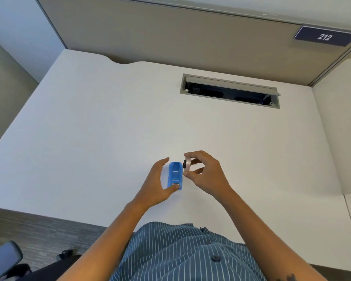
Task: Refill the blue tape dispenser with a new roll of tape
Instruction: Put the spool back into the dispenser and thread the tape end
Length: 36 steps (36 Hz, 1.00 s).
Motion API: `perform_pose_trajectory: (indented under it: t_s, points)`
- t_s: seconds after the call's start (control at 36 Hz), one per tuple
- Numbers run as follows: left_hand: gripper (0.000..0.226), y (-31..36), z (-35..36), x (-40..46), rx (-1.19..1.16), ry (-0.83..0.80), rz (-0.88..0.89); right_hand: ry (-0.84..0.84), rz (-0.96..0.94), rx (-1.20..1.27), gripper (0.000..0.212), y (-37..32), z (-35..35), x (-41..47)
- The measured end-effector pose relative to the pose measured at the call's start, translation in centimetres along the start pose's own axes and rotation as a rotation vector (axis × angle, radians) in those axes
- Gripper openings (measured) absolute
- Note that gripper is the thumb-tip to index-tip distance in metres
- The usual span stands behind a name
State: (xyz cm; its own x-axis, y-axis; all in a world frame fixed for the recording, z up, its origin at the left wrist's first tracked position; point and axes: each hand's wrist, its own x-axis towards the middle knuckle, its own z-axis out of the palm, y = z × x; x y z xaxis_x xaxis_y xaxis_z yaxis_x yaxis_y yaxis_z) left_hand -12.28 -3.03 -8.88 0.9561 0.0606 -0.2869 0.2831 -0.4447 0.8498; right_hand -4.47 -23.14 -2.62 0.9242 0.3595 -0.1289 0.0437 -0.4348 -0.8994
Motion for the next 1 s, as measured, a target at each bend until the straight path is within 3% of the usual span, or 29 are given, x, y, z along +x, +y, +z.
perform_pose_trajectory:
  t_s: [0.47, 1.0]
  points:
    - [0.100, -1.5, 0.6, 1.5, -0.007, -0.061, -0.023, -0.137, 0.055, -0.251, 0.050, 3.9, 3.7, 3.1]
    - [0.097, -1.6, 0.7, 1.9, -0.063, -0.062, -0.050, -0.186, 0.041, -0.329, 0.052, 5.5, 4.4, 4.0]
